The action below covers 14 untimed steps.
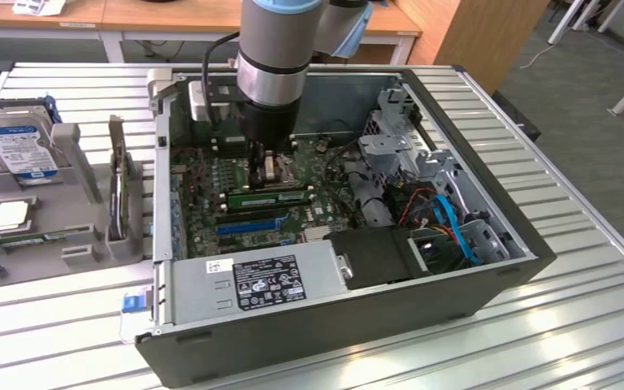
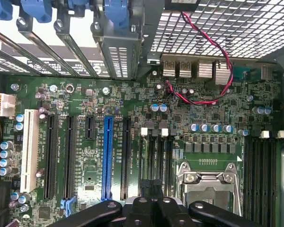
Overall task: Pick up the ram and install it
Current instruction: 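Press down the ram until it locks into place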
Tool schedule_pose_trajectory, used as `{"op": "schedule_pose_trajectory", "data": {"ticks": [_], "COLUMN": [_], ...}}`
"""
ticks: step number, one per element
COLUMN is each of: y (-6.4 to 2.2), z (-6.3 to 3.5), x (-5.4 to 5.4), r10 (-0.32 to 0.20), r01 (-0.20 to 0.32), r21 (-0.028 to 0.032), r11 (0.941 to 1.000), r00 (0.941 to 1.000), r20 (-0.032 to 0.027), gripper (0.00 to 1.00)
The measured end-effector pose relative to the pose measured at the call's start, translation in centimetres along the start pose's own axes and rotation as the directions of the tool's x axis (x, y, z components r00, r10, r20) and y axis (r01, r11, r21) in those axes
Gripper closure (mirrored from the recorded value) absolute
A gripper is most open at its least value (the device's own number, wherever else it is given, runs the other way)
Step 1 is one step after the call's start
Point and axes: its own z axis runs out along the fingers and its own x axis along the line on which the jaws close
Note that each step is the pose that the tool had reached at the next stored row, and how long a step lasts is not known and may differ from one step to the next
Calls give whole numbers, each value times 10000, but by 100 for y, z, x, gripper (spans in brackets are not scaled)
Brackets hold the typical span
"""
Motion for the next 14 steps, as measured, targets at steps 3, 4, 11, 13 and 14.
{"op": "schedule_pose_trajectory", "data": {"ticks": [3, 4, 11, 13, 14], "y": [8, 14, 53, 54, 54], "z": [3, 5, 9, 10, 12], "x": [-1, -1, -1, 0, 0], "r10": [3, 1, 0, 0, 0], "r01": [-3, -1, 0, 0, 0], "r21": [3, 3, 1, 1, 1], "r11": [10000, 10000, 10000, 10000, 10000], "r00": [10000, 10000, 10000, 10000, 10000], "r20": [4, 5, 1, 1, 2], "gripper": [90, 90, 90, 90, 90]}}
